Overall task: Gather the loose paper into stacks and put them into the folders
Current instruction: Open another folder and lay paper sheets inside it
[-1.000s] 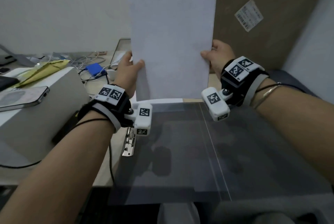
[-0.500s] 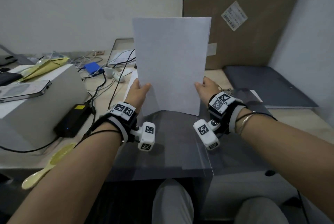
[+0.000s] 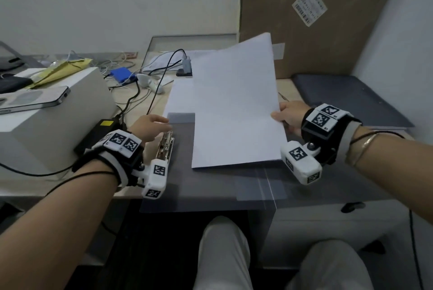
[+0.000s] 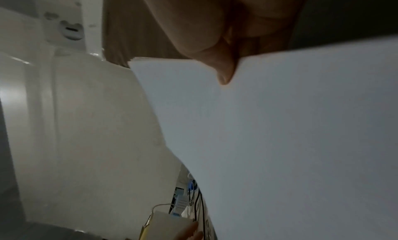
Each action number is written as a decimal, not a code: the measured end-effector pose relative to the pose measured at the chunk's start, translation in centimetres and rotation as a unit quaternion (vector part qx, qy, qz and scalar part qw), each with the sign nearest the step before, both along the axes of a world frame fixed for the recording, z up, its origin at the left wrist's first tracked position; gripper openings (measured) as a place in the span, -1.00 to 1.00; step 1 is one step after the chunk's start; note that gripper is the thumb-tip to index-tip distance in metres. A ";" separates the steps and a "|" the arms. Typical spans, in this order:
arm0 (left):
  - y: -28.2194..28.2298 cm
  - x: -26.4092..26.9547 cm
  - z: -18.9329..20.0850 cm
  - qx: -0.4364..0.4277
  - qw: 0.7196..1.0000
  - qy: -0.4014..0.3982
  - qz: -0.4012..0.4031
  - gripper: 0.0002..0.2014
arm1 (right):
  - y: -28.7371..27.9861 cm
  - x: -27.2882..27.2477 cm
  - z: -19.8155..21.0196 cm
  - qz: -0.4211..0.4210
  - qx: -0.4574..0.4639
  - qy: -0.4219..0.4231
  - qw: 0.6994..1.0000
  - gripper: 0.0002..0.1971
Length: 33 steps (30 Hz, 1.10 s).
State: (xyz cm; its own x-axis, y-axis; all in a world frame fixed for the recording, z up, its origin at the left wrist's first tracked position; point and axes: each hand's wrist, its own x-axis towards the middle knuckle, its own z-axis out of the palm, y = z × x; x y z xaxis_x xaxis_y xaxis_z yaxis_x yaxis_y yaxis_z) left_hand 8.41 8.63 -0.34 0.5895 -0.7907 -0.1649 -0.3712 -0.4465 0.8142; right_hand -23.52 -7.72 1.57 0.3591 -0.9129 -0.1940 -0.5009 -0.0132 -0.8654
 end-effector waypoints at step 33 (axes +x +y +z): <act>-0.7 0.3 0.4 -0.011 0.993 0.120 0.019 -0.69 | 6.4 2.3 -4.7 0.017 0.260 -0.080 0.962 -0.82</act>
State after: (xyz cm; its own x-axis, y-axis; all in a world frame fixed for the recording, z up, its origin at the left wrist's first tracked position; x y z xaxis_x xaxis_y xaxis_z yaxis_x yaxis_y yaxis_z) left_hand 8.74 7.94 0.02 0.5655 -0.7731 -0.2872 -0.1488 -0.4381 0.8865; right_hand -21.21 -1.34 -3.10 0.4506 -0.6941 -0.5614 -0.3678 0.4287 -0.8252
